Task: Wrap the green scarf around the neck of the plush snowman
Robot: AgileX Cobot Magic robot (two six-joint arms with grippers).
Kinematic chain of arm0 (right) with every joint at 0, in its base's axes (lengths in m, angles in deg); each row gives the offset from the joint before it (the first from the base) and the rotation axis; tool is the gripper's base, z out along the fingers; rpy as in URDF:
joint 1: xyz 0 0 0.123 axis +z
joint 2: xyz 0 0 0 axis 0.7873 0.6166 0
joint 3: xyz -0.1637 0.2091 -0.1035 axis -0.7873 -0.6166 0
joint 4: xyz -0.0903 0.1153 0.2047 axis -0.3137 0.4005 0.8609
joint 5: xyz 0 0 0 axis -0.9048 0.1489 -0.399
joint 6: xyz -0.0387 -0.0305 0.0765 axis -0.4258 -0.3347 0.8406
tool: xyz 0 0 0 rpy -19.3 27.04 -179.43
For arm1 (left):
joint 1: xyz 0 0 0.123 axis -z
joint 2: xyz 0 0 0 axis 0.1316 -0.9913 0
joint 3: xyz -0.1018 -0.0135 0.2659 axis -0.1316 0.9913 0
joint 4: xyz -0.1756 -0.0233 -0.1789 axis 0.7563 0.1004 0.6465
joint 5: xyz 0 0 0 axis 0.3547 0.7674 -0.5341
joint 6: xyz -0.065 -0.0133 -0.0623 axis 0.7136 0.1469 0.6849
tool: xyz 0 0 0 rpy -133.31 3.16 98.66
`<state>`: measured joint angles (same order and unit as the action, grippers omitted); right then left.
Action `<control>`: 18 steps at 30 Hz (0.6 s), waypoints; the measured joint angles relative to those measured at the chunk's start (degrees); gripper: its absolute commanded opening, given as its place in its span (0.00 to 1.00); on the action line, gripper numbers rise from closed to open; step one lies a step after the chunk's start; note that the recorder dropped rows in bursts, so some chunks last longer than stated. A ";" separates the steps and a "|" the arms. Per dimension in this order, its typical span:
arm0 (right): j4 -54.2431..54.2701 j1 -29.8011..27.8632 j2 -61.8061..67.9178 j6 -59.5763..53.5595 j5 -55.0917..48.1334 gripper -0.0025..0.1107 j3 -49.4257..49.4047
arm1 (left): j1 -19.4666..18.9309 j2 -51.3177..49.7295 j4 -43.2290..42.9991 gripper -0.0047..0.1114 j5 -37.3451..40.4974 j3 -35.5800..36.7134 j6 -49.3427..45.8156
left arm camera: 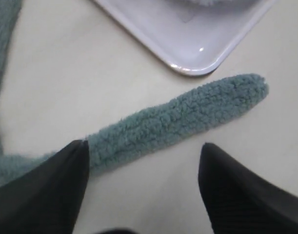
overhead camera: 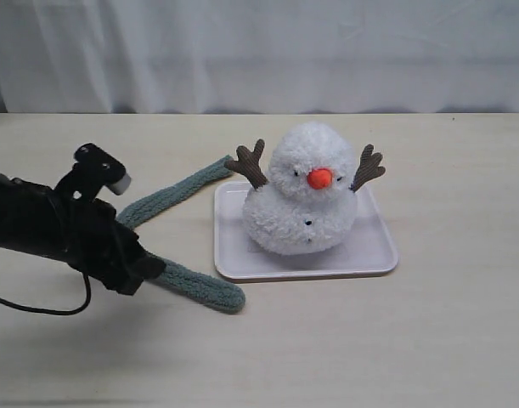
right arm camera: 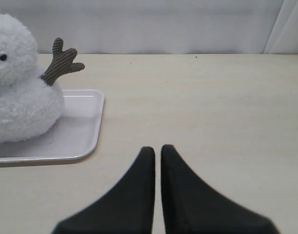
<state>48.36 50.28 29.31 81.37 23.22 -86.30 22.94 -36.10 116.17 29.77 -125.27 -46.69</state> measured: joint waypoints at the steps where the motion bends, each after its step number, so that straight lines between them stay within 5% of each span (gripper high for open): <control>1: 0.00 0.00 0.00 0.00 0.00 0.06 0.00 | 1.27 0.00 -0.15 0.57 -1.53 -0.33 -3.38; 6: 0.00 0.00 0.00 0.00 0.00 0.06 0.00 | 6.93 -0.12 -0.02 0.55 -22.22 -0.80 -7.33; 9: 0.00 0.00 0.00 0.00 0.00 0.06 0.00 | 6.75 -0.24 6.60 0.48 -36.44 -2.80 -4.19; 13: 0.00 0.00 0.00 0.00 0.00 0.06 0.00 | 0.98 -0.48 17.60 0.46 -27.75 -7.38 -2.46; 18: 0.00 0.00 0.00 0.00 0.00 0.06 0.00 | -3.13 -2.57 21.80 0.57 -20.08 -10.70 2.25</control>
<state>48.36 50.28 29.31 81.37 23.22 -86.30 19.81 -38.67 137.97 9.69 -135.97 -44.43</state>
